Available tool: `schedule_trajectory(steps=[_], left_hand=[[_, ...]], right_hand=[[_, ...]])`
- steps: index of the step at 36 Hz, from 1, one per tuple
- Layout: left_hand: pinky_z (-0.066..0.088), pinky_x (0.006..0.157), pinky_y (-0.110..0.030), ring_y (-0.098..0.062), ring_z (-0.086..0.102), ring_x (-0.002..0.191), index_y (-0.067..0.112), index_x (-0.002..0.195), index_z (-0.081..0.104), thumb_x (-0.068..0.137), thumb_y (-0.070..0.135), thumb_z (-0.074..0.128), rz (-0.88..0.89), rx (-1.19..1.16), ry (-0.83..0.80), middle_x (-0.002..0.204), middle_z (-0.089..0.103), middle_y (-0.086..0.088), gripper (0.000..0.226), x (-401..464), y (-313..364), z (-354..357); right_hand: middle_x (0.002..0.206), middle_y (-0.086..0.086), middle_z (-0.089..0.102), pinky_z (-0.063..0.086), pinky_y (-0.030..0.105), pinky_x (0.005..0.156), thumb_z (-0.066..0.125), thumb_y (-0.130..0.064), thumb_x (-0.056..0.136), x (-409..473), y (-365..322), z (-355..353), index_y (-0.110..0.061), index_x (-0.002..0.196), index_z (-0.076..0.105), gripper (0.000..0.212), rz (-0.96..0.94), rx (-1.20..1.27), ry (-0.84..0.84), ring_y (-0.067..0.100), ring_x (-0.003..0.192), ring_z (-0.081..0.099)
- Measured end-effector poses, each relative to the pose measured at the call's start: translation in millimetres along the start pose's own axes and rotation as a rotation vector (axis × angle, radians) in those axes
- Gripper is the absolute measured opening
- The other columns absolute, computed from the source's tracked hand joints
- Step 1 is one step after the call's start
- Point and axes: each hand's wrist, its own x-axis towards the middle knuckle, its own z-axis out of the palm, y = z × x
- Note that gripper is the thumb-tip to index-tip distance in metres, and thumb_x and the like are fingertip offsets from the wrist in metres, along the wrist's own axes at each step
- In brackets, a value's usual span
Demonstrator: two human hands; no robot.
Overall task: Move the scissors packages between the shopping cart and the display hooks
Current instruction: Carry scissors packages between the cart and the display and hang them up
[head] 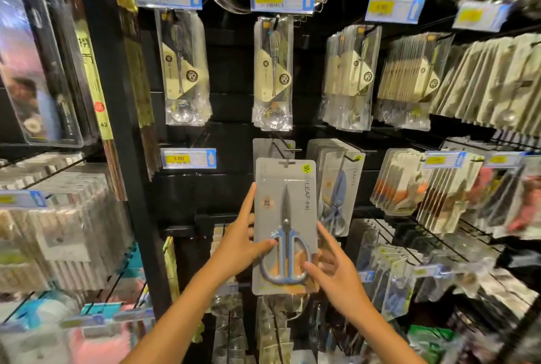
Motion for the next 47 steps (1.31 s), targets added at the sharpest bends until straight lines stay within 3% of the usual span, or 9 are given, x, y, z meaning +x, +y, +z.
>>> schedule_trajectory(steps=[10,15,21,26,29,31,35,41,47], left_hand=[[0.056,0.096,-0.036,-0.022,0.053,0.136,0.064,0.149,-0.005,0.082,0.022,0.083,-0.005,0.012,-0.022,0.156,0.044,0.005,0.118,24,5,-2],[0.059,0.079,-0.019,-0.020,0.056,0.132,0.067,0.145,-0.005,0.083,0.022,0.083,-0.014,0.008,-0.053,0.152,0.045,0.008,0.116,30,0,-3],[0.058,0.084,-0.020,-0.018,0.056,0.130,0.059,0.151,-0.009,0.083,0.019,0.083,-0.059,0.010,-0.091,0.150,0.046,0.006,0.121,43,0,-7],[0.056,0.097,-0.035,-0.016,0.067,0.113,0.060,0.146,-0.016,0.087,0.023,0.079,-0.133,0.077,-0.139,0.128,0.054,0.011,0.118,53,-8,-11],[0.054,0.101,-0.039,-0.016,0.070,0.112,0.058,0.148,-0.020,0.088,0.025,0.078,-0.160,0.087,-0.171,0.128,0.052,0.011,0.119,62,-15,-13],[0.057,0.092,-0.027,-0.013,0.069,0.110,0.056,0.148,-0.023,0.091,0.023,0.076,-0.164,0.085,-0.177,0.129,0.052,0.010,0.119,67,-18,-13],[0.056,0.077,-0.013,0.003,0.069,0.098,0.047,0.152,-0.024,0.095,0.012,0.070,-0.163,0.066,-0.170,0.119,0.049,0.025,0.115,82,-24,-11],[0.055,0.099,-0.034,-0.014,0.065,0.118,0.049,0.152,-0.024,0.093,0.017,0.073,-0.187,0.079,-0.149,0.126,0.055,0.017,0.118,112,-39,-16],[0.049,0.109,-0.044,-0.019,0.062,0.125,0.055,0.148,-0.024,0.089,0.024,0.078,-0.221,0.116,-0.124,0.127,0.050,0.017,0.122,140,-47,-22]], right_hand=[[0.116,-0.003,0.074,0.059,0.035,0.090,0.069,-0.014,0.094,21,2,-10,-0.047,0.151,0.026,0.078,-0.011,0.015,-0.031,0.013,0.102,0.073],[0.117,-0.001,0.073,0.057,0.040,0.096,0.072,-0.020,0.093,29,10,-10,-0.050,0.151,0.026,0.079,0.003,0.000,-0.042,0.015,0.105,0.072],[0.125,-0.010,0.066,0.059,0.043,0.092,0.072,-0.035,0.092,47,16,-9,-0.055,0.153,0.017,0.085,-0.004,-0.085,-0.086,0.012,0.103,0.072],[0.133,0.012,0.059,0.058,0.051,0.088,0.070,-0.034,0.092,61,23,-9,-0.061,0.152,0.002,0.095,0.008,-0.182,-0.124,0.034,0.096,0.070],[0.136,-0.022,0.052,0.058,0.033,0.088,0.066,-0.031,0.098,69,23,-7,-0.052,0.154,-0.003,0.091,-0.002,-0.148,-0.153,0.008,0.115,0.063],[0.143,-0.021,0.046,0.056,0.020,0.090,0.065,-0.029,0.098,77,27,-6,-0.051,0.152,-0.004,0.091,0.000,-0.111,-0.182,-0.009,0.118,0.058],[0.159,-0.002,0.036,0.051,0.014,0.092,0.067,-0.028,0.097,99,38,-1,-0.042,0.157,-0.008,0.097,-0.002,-0.132,-0.192,0.019,0.130,0.058],[0.167,-0.006,0.019,0.048,0.041,0.110,0.061,-0.054,0.094,136,54,6,-0.069,0.142,-0.016,0.092,-0.037,-0.184,-0.187,0.018,0.144,0.042],[0.166,-0.014,0.019,0.041,0.034,0.115,0.060,-0.052,0.096,169,63,14,-0.057,0.149,-0.019,0.095,-0.019,-0.195,-0.209,0.009,0.146,0.035]])
